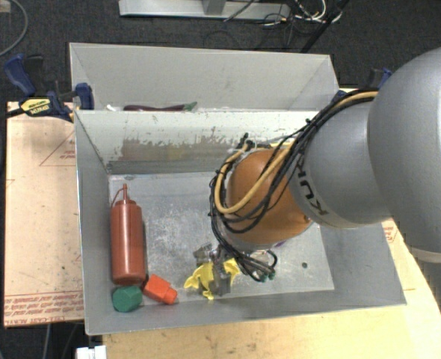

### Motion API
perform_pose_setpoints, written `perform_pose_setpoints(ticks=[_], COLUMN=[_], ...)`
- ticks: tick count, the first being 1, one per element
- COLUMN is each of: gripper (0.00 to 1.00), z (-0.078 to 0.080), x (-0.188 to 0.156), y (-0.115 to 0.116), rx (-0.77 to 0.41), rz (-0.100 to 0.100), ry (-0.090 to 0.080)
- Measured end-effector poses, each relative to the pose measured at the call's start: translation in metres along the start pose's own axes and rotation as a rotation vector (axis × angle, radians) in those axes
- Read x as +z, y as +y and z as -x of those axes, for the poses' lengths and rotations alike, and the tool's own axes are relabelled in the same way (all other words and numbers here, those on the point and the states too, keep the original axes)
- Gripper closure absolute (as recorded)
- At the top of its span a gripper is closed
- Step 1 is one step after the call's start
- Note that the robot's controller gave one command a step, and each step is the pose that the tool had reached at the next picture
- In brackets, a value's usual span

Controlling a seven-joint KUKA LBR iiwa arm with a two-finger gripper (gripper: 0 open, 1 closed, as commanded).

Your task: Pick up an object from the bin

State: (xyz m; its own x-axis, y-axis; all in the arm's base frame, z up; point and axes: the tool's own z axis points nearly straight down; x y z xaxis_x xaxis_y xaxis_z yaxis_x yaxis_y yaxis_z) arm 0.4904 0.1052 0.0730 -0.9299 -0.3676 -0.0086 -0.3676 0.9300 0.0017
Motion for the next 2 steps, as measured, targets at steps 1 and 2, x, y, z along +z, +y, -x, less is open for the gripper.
perform_pose_setpoints(ticks=[1, 2], gripper=[1.0, 1.0], z=[0.0, 0.006], x=[0.0, -0.152], y=[-0.001, -0.008], rx=[0.001, 0.017], rz=[-0.002, 0.0], ry=[0.001, -0.005])
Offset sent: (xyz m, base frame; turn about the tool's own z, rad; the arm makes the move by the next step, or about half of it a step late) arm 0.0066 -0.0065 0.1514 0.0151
